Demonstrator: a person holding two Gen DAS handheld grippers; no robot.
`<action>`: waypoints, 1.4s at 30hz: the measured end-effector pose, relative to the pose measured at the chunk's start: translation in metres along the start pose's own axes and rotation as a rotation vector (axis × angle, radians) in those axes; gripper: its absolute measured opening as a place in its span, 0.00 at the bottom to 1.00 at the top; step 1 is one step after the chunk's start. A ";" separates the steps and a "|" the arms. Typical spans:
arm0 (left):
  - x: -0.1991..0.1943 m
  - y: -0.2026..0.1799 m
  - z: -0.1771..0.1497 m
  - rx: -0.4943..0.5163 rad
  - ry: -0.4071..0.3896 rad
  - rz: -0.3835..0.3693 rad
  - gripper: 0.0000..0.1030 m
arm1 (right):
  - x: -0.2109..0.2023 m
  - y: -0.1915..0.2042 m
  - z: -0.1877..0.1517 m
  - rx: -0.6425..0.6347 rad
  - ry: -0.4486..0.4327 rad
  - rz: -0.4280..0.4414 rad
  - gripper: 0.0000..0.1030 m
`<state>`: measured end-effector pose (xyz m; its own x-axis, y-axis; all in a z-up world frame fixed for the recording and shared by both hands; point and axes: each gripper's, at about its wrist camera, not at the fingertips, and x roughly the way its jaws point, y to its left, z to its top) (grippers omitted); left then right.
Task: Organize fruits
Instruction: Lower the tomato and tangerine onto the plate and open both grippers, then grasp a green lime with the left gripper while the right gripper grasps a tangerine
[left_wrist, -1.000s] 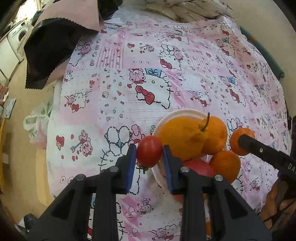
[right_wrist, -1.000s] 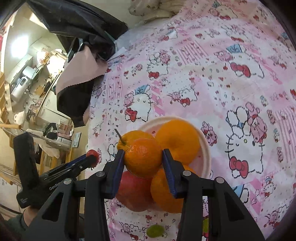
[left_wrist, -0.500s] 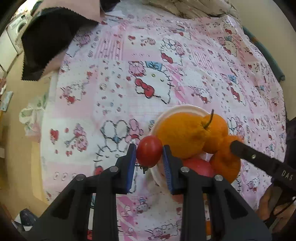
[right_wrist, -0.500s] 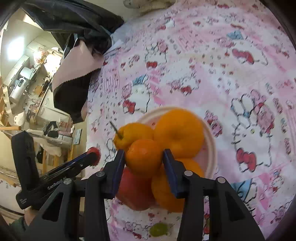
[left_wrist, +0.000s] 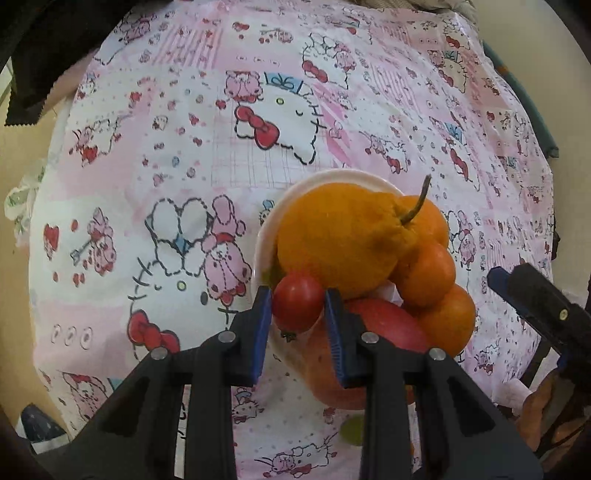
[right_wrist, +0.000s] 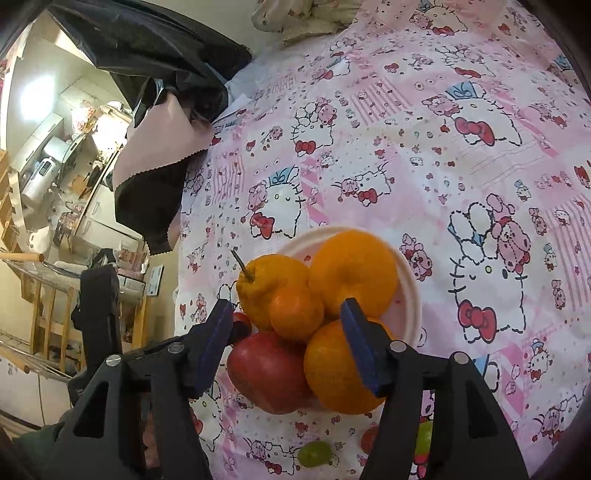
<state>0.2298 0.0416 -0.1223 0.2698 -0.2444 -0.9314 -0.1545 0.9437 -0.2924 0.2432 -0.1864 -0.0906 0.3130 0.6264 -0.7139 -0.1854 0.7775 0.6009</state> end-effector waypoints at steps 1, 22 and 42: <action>0.001 -0.001 -0.001 0.002 0.000 0.002 0.26 | 0.000 -0.001 0.000 0.005 0.000 0.002 0.62; -0.066 -0.012 -0.015 0.102 -0.259 0.125 0.73 | -0.039 0.011 -0.011 -0.065 -0.071 -0.053 0.90; -0.093 -0.020 -0.086 0.107 -0.315 0.164 0.73 | -0.090 -0.017 -0.091 0.041 -0.115 -0.293 0.91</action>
<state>0.1261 0.0263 -0.0482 0.5316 -0.0233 -0.8467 -0.1240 0.9867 -0.1050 0.1335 -0.2511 -0.0694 0.4517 0.3640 -0.8145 -0.0351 0.9195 0.3915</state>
